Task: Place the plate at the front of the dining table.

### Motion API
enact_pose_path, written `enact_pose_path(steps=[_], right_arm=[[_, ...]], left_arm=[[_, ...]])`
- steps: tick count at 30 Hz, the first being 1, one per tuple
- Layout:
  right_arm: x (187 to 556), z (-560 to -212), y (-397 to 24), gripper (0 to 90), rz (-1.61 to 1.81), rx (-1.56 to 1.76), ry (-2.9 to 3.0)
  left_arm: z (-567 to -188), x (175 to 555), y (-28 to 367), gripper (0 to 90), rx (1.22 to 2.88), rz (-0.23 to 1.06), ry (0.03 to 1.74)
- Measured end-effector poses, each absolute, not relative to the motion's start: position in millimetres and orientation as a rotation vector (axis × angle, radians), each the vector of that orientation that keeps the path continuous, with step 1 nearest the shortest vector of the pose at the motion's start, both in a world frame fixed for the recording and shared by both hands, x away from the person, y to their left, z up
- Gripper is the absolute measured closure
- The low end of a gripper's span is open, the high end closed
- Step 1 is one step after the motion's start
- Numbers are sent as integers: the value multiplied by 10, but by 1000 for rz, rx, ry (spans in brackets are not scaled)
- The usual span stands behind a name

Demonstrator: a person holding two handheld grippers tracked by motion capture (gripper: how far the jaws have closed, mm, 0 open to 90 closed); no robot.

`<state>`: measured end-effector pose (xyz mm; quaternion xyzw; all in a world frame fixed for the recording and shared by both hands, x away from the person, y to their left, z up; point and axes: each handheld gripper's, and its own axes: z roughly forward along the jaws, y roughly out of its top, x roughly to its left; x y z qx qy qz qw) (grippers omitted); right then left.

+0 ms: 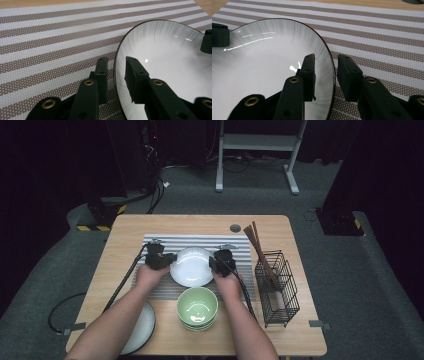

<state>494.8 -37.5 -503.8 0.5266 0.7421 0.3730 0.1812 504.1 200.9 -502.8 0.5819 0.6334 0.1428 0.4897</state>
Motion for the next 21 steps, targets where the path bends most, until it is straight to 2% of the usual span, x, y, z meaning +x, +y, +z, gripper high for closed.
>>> enact_pose_path(steps=[10,18,21], right_arm=[[4820,-5013,-484,590,1070,1462,2071],[4692,-4972,-498,616,1045,1427,2056],[4631,-4959,-495,634,1017,1391,2066]], left_arm=[[-4926,4861,2066,547,1433,413,1484],[-4855,4682,2066,458,1505,439,1436],[-4824,4624,2083,457,1521,451,1418]])
